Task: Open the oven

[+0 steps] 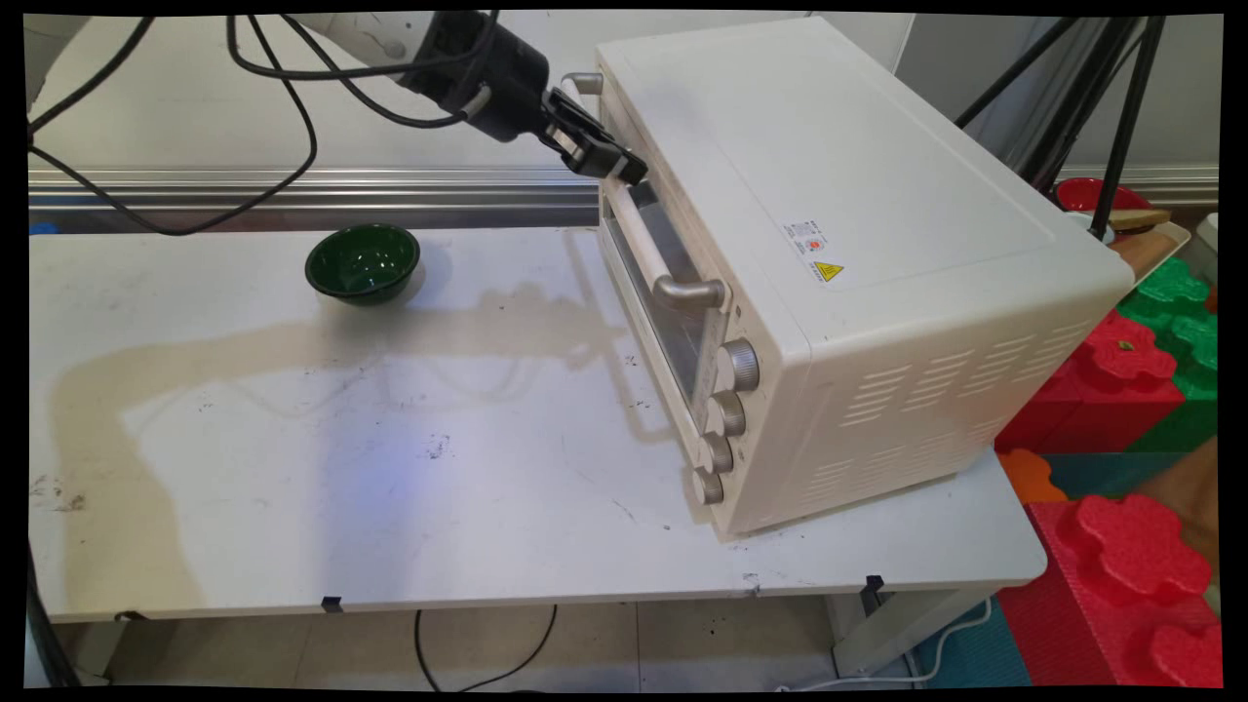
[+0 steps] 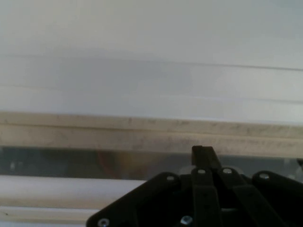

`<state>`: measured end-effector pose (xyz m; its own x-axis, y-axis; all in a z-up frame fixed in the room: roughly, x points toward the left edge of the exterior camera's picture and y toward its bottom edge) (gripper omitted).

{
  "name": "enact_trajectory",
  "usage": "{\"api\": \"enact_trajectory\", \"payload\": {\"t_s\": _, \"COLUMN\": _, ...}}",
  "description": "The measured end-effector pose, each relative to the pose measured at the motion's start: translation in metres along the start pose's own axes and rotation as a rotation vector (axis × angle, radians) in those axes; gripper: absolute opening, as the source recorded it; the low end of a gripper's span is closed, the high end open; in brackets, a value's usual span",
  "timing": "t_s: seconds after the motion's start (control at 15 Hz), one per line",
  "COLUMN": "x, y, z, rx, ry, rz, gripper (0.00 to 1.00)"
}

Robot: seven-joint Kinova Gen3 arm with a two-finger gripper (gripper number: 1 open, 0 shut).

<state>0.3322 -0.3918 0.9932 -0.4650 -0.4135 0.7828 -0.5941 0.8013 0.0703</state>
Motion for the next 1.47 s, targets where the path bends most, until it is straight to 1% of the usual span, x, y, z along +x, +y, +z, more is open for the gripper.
{"api": "enact_trajectory", "payload": {"t_s": 0.4, "x": -0.007, "y": 0.001, "z": 0.006, "rx": 0.005, "ry": -0.016, "rz": -0.012, "gripper": 0.00}}
{"api": "enact_trajectory", "payload": {"t_s": 0.73, "x": -0.018, "y": 0.002, "z": 0.004, "rx": 0.012, "ry": -0.034, "rz": -0.021, "gripper": 0.00}}
{"api": "enact_trajectory", "payload": {"t_s": 1.2, "x": -0.047, "y": 0.005, "z": -0.011, "rx": 0.022, "ry": -0.070, "rz": -0.023, "gripper": 0.00}}
{"api": "enact_trajectory", "payload": {"t_s": 1.47, "x": -0.069, "y": 0.005, "z": -0.021, "rx": 0.029, "ry": -0.095, "rz": -0.025, "gripper": 0.00}}
